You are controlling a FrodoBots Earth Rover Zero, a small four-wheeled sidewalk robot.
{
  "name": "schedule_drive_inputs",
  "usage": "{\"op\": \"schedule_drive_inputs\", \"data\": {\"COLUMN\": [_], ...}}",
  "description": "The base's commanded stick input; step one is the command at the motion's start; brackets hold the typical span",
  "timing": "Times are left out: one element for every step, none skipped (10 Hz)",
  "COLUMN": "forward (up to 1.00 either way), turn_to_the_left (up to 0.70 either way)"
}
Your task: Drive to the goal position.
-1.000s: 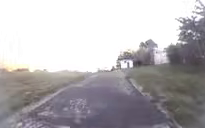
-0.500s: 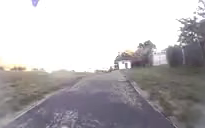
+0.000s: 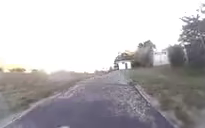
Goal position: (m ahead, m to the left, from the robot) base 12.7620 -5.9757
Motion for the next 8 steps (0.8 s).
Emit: {"op": "schedule_drive_inputs", "data": {"forward": [1.00, 1.00, 1.00, 1.00, 1.00, 1.00, 1.00, 1.00], "turn_to_the_left": [0.00, -0.29, -0.38, -0.40, -0.40, -0.10, -0.06, -0.02]}}
